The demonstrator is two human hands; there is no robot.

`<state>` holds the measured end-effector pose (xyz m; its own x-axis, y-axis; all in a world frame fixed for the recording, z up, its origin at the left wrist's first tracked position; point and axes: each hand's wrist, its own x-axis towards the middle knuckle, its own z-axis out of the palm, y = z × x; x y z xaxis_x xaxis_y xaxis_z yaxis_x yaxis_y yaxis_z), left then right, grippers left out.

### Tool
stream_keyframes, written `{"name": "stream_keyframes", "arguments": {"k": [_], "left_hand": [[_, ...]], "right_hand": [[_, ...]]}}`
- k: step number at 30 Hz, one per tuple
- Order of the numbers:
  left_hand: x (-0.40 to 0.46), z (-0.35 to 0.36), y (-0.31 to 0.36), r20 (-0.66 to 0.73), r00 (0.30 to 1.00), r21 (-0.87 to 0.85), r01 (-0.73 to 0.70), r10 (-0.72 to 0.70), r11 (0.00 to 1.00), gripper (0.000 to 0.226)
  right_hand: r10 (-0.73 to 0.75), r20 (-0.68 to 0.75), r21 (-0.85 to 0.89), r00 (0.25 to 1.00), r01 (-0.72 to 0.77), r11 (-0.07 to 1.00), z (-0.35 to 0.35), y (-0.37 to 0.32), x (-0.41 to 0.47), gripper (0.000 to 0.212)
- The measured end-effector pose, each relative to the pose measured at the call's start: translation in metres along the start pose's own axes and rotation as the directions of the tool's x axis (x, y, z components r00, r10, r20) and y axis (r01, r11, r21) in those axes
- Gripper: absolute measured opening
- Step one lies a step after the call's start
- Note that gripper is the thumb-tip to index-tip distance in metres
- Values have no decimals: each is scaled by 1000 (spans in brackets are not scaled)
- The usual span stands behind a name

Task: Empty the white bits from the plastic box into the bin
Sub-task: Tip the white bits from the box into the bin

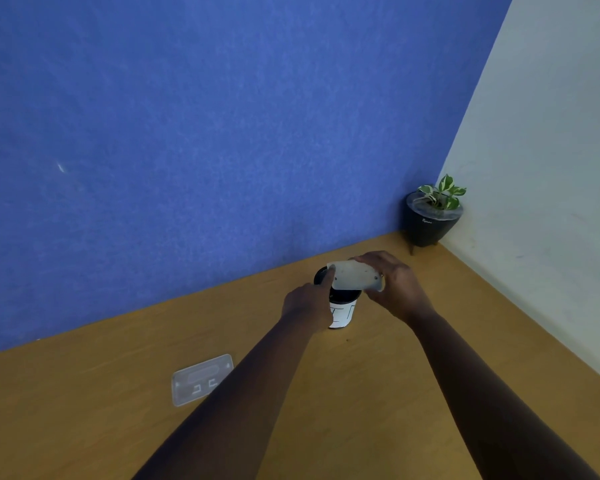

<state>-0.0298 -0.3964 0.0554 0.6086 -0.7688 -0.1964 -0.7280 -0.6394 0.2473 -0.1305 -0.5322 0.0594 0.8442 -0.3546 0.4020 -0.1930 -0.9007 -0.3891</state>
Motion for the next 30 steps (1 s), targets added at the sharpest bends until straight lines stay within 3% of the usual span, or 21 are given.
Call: {"name": "stream_keyframes", "arguments": {"k": [11,18,30], "left_hand": [[13,-8,6,23,1000,77,-8,6,997,75],[12,-7,2,10,1000,59,0,0,998,86],[13,-8,6,-17,1000,89,-9,10,996,83]], "right_hand": [[13,-1,-23,1000,-13,1000,-2,2,0,62],[26,13,-29,1000,-25,999,2,2,-1,61],[-8,-3,-39,1000,8,999,6,3,-3,62]]}}
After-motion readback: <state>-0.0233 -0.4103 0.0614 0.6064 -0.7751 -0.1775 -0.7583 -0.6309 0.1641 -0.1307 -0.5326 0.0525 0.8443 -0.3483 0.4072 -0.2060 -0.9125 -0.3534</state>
